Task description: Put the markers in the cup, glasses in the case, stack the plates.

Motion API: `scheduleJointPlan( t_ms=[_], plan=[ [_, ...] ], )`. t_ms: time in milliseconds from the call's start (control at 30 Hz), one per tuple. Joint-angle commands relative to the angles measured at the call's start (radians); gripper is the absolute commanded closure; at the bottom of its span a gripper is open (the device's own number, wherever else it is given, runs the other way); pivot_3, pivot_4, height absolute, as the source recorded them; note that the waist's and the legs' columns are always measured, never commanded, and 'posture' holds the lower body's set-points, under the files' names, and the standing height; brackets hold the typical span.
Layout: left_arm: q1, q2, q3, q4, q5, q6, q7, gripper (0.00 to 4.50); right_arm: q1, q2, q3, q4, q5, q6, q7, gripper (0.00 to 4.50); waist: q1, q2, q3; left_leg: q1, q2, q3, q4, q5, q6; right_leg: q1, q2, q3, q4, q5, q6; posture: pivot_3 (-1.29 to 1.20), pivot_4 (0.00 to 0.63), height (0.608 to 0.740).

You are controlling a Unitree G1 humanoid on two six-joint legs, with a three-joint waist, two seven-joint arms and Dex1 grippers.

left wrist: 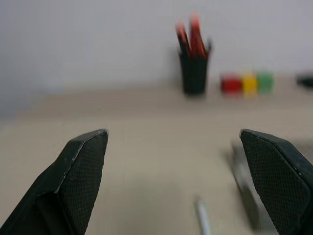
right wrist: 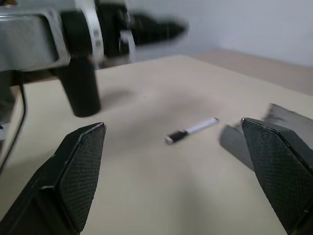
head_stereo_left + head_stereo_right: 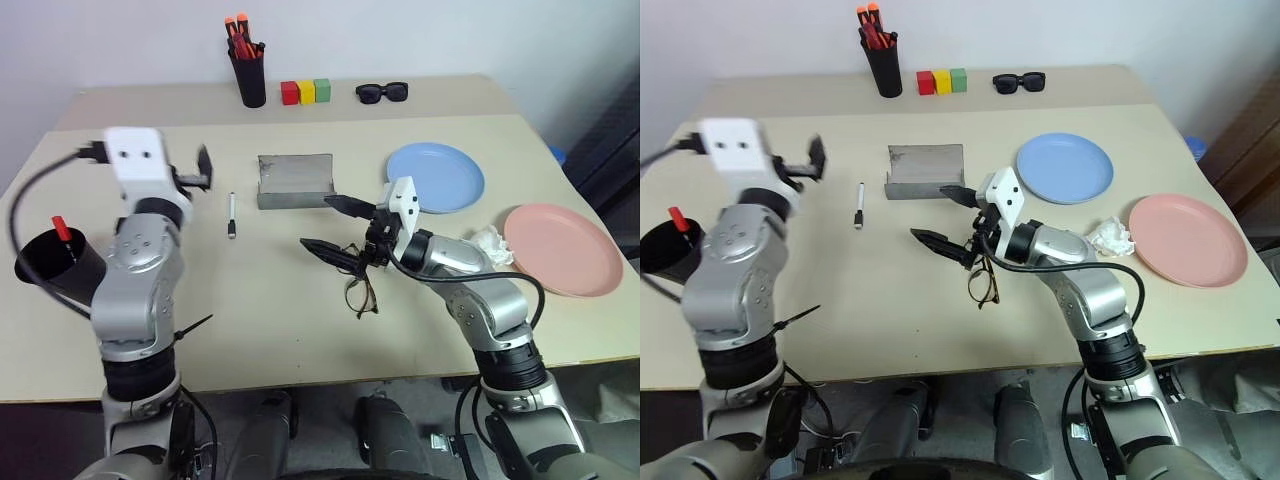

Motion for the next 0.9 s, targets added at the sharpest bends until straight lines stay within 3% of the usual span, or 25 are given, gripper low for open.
scheduleJointPlan(
  t_ms=[33, 100, 233, 500, 667, 767, 900],
  plan=[
    [-0.081, 0.009, -0.034, 0.103, 0.051, 0.223, 0.042, 0.07, 0.005, -0.051, -0.050, -0.031, -0.001, 0.000, 0.004, 0.00, 0.003, 0.000, 0.000, 0.000, 0.000, 0.000, 0.000, 0.000, 0.000, 0.000, 0.000, 0.000, 0.000, 0.000, 0.000, 0.00, 0.150, 0.740],
    [-0.136, -0.012, -0.026, 0.183, 0.035, 0.323, 0.026, 0.07, 0.009, -0.073, -0.060, -0.032, -0.002, 0.001, 0.002, 0.00, 0.004, 0.000, 0.000, 0.000, 0.000, 0.000, 0.001, 0.000, 0.000, 0.001, 0.000, 0.000, 0.000, 0.000, 0.000, 0.00, 0.150, 0.740],
    [-0.232, -0.055, 0.013, 0.367, 0.033, 0.349, 0.026, 0.07, 0.010, -0.090, -0.070, -0.041, -0.001, 0.010, -0.009, 0.00, 0.005, -0.001, 0.000, 0.000, 0.000, 0.000, 0.001, 0.000, 0.000, 0.001, 0.000, 0.000, 0.000, 0.000, 0.000, 0.00, 0.150, 0.740],
    [-0.397, -0.110, 0.012, 0.729, 0.058, 0.242, 0.055, 0.07, 0.033, -0.087, -0.057, -0.080, 0.001, 0.038, -0.035, 0.00, 0.007, -0.001, 0.000, 0.000, 0.000, 0.000, 0.000, 0.000, 0.000, 0.001, -0.001, 0.000, -0.001, 0.000, 0.000, 0.00, 0.150, 0.740],
    [-0.443, -0.110, 0.057, 0.845, 0.059, 0.220, 0.083, 0.07, 0.057, -0.094, -0.059, -0.100, 0.003, 0.046, -0.037, 0.00, 0.008, -0.001, 0.000, 0.000, -0.001, 0.000, 0.001, 0.000, 0.000, 0.002, -0.002, 0.000, -0.001, 0.000, 0.001, 0.00, 0.150, 0.740],
    [-0.464, -0.108, 0.131, 0.891, 0.053, 0.222, 0.125, 0.85, 0.068, -0.096, -0.063, -0.107, 0.003, 0.047, -0.035, 0.00, 0.006, -0.001, 0.000, 0.001, -0.001, 0.000, 0.001, 0.000, 0.000, 0.002, -0.002, 0.000, -0.001, 0.000, 0.001, 0.00, 0.150, 0.740],
    [-0.477, -0.113, 0.203, 0.906, 0.054, 0.240, 0.183, 2.86, 0.079, -0.099, -0.065, -0.114, 0.004, 0.047, -0.033, 0.00, -0.003, 0.000, 0.000, 0.002, 0.000, 0.001, 0.000, 0.000, 0.000, 0.002, -0.001, 0.000, 0.000, 0.000, 0.001, 0.00, 0.150, 0.740]
  ],
)
